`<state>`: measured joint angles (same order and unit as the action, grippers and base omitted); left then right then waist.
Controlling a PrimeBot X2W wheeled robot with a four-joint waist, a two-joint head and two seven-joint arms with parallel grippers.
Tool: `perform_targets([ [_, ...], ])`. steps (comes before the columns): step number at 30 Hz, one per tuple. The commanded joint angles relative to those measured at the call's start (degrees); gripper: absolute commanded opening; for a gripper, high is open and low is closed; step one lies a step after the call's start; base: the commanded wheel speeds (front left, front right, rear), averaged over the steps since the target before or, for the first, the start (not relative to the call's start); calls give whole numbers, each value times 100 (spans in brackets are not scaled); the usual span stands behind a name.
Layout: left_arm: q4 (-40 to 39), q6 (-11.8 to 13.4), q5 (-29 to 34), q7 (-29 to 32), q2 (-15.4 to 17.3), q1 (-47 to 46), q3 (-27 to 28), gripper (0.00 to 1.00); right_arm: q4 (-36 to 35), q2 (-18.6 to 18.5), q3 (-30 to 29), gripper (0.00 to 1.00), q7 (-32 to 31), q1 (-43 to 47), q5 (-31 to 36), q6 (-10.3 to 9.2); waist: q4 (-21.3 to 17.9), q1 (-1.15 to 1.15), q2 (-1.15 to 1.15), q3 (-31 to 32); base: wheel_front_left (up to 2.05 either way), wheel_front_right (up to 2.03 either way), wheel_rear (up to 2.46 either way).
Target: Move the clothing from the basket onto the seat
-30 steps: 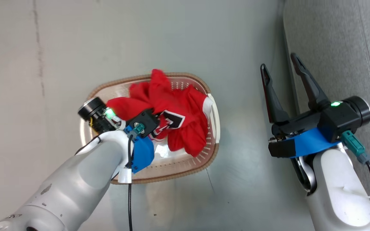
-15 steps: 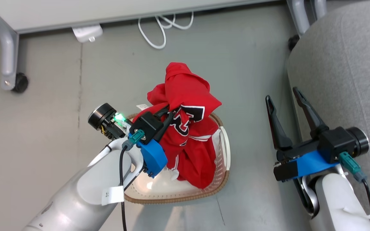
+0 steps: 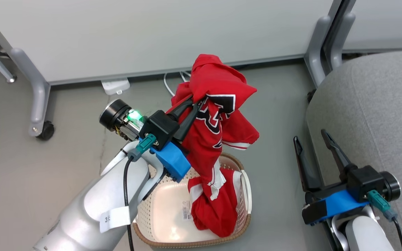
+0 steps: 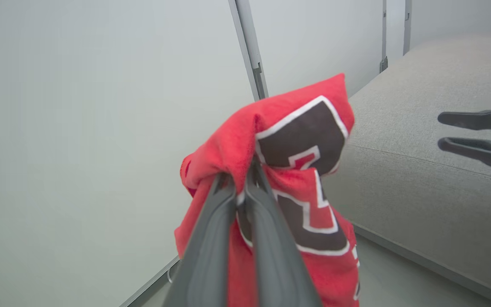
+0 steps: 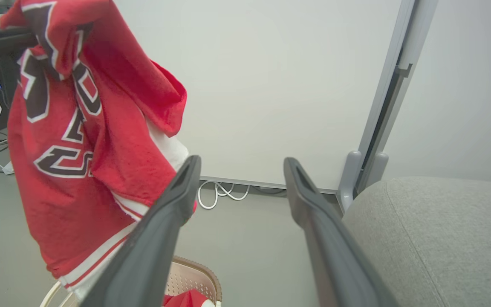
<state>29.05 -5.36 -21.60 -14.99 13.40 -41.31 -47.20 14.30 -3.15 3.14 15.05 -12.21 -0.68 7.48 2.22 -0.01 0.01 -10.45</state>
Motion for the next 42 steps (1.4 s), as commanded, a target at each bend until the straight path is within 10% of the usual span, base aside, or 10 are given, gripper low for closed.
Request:
perform_targets([
  [1, -66, -16, 47, -29, -10, -49, 33, 0, 21, 1, -19, 100, 20, 133, -30, 2, 26, 1, -1, 176, 0, 0, 0],
  [22, -357, -60, 10, -29, -48, -19, 74, 0, 19, 22, -7, 100, 20, 571, -82, 2, 82, 1, -1, 694, 0, 0, 0],
  [42, -397, -10, 74, -29, -84, -219, -16, 0, 106, -9, 1450, 100, 19, -219, -277, 3, 157, 1, -1, 488, 0, 0, 0],
])
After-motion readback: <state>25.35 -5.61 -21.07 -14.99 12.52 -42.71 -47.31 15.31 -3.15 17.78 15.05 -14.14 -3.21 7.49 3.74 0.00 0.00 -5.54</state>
